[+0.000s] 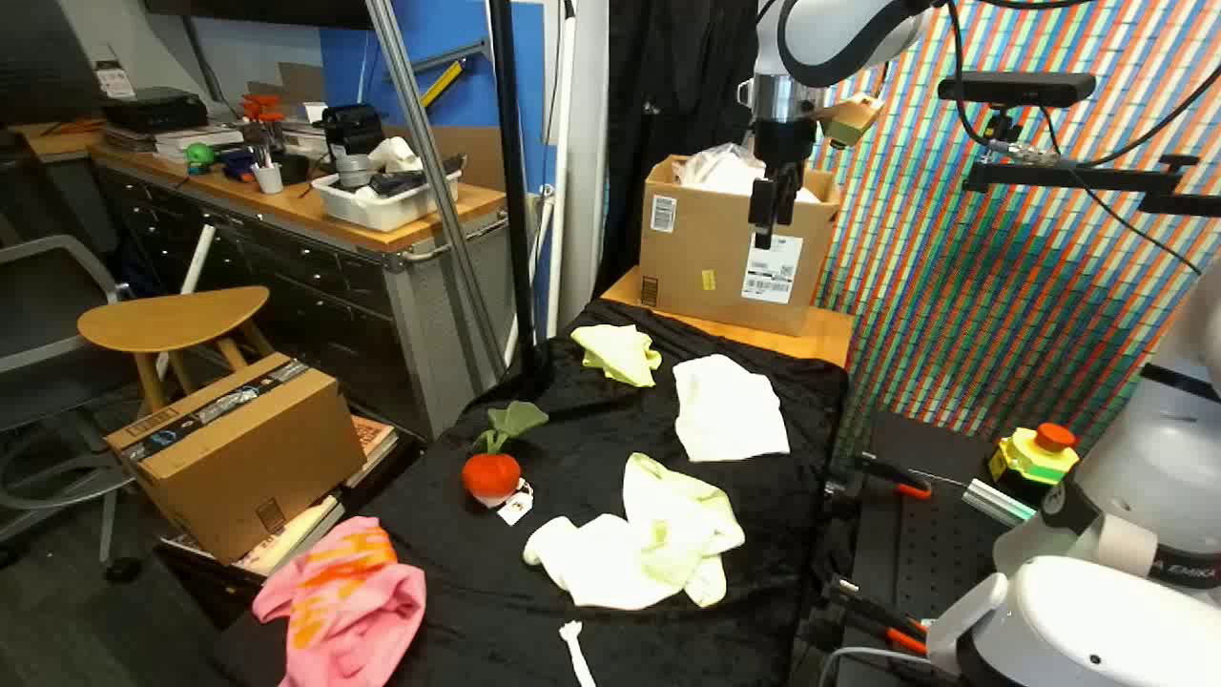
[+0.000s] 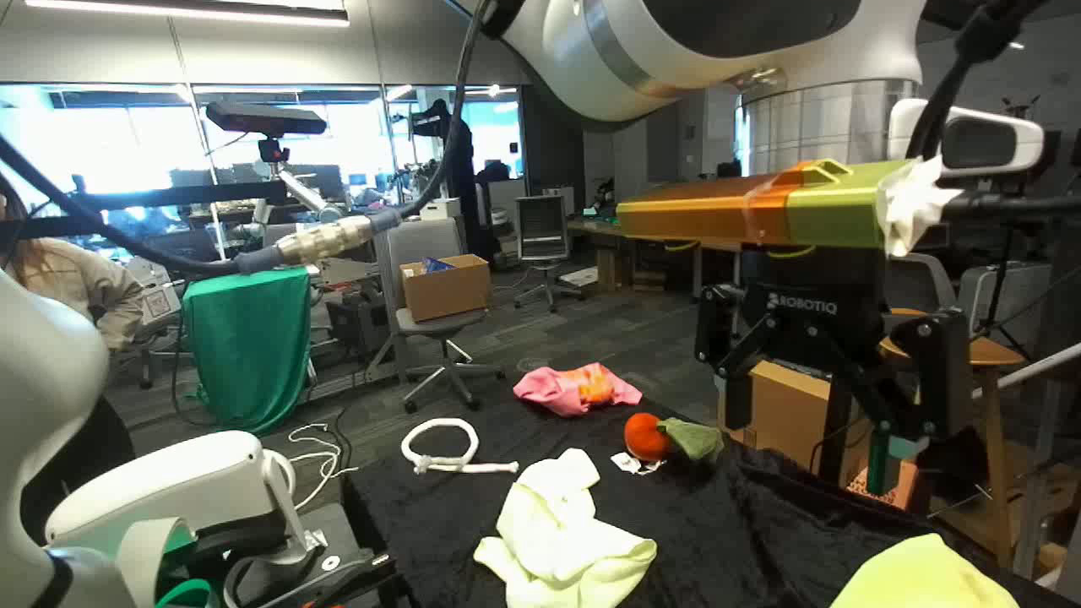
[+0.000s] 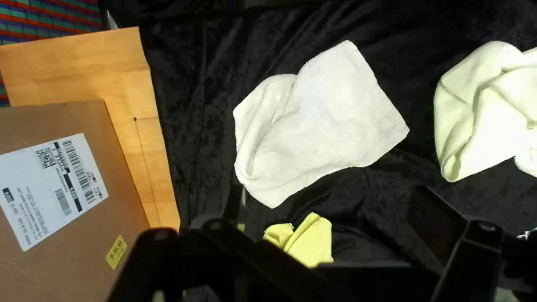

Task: Pile up all the objects on the table

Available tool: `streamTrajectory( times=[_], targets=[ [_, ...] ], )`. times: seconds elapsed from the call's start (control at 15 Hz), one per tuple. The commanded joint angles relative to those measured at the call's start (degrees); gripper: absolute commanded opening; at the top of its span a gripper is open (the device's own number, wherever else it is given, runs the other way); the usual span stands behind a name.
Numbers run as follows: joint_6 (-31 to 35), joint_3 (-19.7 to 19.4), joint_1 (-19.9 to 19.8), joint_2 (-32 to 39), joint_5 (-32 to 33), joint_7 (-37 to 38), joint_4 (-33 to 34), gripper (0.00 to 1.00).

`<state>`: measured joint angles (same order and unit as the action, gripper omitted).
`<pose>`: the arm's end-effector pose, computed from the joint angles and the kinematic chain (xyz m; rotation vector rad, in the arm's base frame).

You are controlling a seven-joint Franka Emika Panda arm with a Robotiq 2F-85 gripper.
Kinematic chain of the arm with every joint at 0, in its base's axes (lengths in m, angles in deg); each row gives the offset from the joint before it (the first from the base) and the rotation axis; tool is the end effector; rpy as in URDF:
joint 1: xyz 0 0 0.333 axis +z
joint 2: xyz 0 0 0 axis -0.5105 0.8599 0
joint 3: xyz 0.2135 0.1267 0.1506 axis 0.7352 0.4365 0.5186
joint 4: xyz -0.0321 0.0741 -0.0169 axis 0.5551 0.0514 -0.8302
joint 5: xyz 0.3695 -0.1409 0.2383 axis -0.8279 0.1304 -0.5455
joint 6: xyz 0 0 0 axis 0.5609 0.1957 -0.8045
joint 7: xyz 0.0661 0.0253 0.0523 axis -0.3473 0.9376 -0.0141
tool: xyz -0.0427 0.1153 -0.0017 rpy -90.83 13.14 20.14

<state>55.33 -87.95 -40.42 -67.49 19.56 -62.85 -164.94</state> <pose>0.5060 -0.2106 0.3285 3.0221 -0.0576 -0.1166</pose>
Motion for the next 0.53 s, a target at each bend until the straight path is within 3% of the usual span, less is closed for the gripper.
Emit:
streamTrajectory(
  times=[0.0,0.47],
  targets=[
    [-0.10,0.21,-0.20,0.00,-0.05,-0.03,0.26,1.00],
    [-0.35,0.96,0.22,3.57,0.80,-0.12,4.80,1.00]
  ],
)
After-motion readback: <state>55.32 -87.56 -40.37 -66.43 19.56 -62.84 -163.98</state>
